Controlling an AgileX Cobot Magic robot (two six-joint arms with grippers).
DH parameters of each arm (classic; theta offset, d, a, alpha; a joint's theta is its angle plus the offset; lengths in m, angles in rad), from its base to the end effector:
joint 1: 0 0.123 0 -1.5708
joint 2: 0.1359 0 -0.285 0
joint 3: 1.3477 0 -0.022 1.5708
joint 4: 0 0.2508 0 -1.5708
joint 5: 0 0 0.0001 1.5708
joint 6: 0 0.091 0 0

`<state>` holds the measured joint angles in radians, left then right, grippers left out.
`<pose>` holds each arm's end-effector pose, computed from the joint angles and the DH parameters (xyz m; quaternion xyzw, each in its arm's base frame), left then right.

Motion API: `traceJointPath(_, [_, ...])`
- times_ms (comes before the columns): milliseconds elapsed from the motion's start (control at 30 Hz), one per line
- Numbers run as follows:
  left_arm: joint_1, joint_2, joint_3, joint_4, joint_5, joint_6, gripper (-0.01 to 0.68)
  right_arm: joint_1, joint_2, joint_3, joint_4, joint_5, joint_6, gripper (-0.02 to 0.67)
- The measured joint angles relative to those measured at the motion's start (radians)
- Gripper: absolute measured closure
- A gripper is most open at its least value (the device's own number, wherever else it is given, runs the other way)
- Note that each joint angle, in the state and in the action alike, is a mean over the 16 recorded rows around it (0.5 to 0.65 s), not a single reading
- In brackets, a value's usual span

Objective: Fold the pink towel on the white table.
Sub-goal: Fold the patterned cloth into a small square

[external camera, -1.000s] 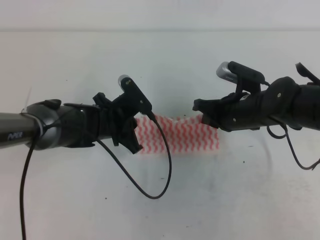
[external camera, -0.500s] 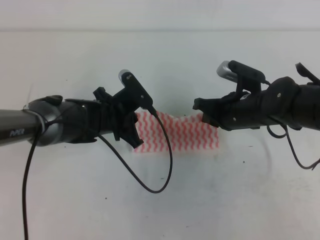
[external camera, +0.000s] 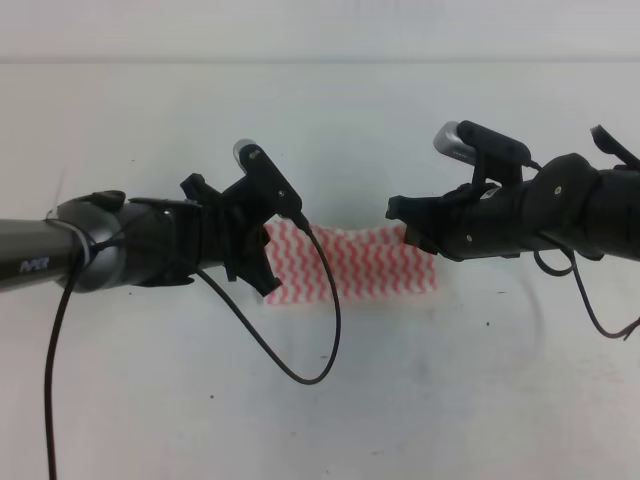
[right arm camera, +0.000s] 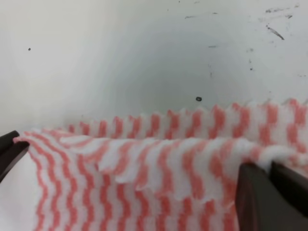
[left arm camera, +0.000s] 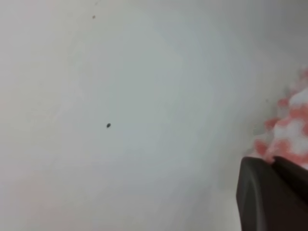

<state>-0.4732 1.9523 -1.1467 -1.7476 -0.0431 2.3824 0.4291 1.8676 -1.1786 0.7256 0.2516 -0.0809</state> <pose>0.3687 -0.1845 0.1618 0.4723 0.7801 0.0523 0.4070 0.3590 0.1809 0.1940 0.0606 0.9205 0.2572 0.2880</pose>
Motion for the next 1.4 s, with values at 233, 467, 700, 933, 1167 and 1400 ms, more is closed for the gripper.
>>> traceJointPath(233, [0.001, -0.001, 0.0, 0.0, 0.014, -0.012, 0.676, 0.0, -0.002, 0.0, -0.001, 0.0, -0.001, 0.665])
traceJointPath(467, [0.001, -0.002, 0.0, -0.001, 0.024, -0.029, 0.673, 0.0, -0.002, 0.0, -0.002, 0.0, -0.003, 0.665])
traceJointPath(700, [0.002, -0.002, 0.0, -0.001, 0.021, -0.055, 0.622, -0.001, -0.002, 0.0, 0.001, 0.001, -0.013, 0.665])
traceJointPath(933, [0.002, 0.0, 0.0, 0.0, 0.019, -0.073, 0.517, 0.0, -0.002, 0.0, 0.004, 0.001, -0.022, 0.665])
traceJointPath(1167, [0.002, -0.003, -0.016, 0.0, -0.009, -0.104, 0.417, 0.0, -0.001, 0.0, 0.005, 0.001, -0.024, 0.665])
traceJointPath(1400, [0.002, -0.024, -0.06, -0.001, -0.059, -0.201, 0.381, 0.0, 0.0, 0.0, 0.005, 0.001, -0.024, 0.664])
